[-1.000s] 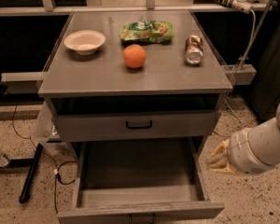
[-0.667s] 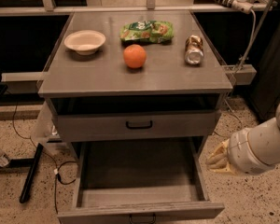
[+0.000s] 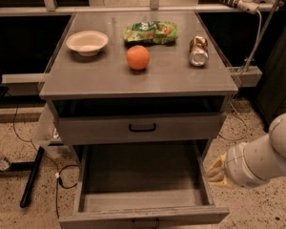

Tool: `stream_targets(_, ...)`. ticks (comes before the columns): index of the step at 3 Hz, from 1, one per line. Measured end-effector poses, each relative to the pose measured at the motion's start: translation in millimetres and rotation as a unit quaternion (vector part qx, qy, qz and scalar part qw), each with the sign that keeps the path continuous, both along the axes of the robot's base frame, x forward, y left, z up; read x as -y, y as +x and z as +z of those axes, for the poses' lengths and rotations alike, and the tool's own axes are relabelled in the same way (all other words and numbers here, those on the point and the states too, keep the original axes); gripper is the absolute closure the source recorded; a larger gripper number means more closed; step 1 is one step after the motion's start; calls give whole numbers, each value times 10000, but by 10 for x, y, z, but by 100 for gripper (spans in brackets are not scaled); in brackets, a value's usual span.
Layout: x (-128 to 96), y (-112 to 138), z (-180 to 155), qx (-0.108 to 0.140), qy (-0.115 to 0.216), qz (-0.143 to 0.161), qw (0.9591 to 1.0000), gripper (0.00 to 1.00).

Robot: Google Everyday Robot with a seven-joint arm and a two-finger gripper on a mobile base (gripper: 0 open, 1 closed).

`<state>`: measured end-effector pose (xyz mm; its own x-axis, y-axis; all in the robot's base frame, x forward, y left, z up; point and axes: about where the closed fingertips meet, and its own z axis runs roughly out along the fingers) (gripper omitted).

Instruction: Close middle drawer

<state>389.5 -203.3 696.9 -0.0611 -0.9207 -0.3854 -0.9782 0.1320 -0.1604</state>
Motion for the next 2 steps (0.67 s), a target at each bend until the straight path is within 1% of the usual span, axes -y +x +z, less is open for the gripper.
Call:
stream_targets(1, 22, -18, -619, -278, 231, -227, 9991, 100)
stream_targets(2, 5, -134, -1138, -482, 384, -335, 9975, 100)
